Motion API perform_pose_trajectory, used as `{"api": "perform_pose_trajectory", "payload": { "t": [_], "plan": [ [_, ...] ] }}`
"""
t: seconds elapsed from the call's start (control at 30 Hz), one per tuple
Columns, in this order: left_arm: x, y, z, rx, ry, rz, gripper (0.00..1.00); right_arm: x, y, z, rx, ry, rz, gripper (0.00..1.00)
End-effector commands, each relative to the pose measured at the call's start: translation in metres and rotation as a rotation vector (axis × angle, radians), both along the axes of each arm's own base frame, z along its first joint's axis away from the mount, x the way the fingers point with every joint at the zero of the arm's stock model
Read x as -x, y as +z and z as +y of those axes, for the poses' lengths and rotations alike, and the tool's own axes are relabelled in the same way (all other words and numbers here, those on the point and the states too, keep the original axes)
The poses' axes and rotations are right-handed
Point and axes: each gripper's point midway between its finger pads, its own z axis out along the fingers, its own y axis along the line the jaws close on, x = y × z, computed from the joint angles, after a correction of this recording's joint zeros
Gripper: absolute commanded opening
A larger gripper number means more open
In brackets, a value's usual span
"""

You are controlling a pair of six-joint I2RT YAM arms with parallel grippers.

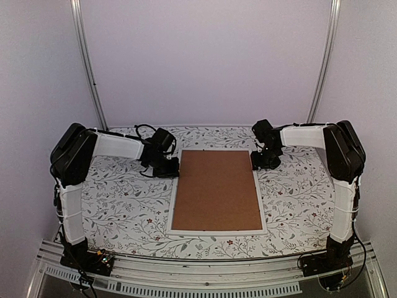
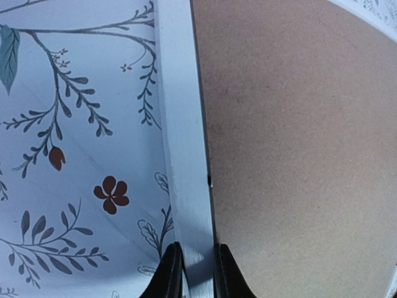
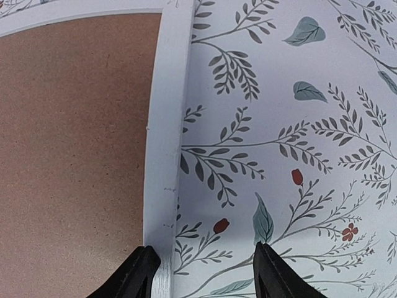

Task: Put the photo into the frame
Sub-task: Press the fastener onto the backboard.

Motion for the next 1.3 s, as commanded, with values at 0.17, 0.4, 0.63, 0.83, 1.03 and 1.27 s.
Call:
{"api": "perform_pose_trajectory", "payload": {
  "t": [0.17, 0.4, 0.63, 0.83, 1.03, 1.27],
  "plan": [
    [0.016, -0.019, -0.012, -0.014, -0.055, 0.041, 0.00, 0.012, -0.007, 0.011, 0.020, 0.014, 0.044, 0.58],
    [0.020, -0.021, -0.019, -0.008, -0.070, 0.042, 0.00, 0.014, -0.016, 0.033, 0.019, 0.034, 0.056, 0.58],
    [0.024, -0.021, -0.022, -0.007, -0.077, 0.042, 0.00, 0.011, -0.027, 0.039, 0.071, 0.029, 0.059, 0.58],
    [0.026, -0.022, -0.025, -0.002, -0.087, 0.042, 0.00, 0.019, -0.047, 0.037, 0.160, 0.032, 0.083, 0.57],
    [0.026, -0.022, -0.025, -0.006, -0.087, 0.041, 0.00, 0.020, -0.040, 0.038, 0.188, 0.041, 0.067, 0.57],
    [0.025, -0.017, -0.024, -0.008, -0.079, 0.029, 0.00, 0.015, 0.045, 0.045, 0.084, 0.066, -0.064, 0.61]
  ]
}}
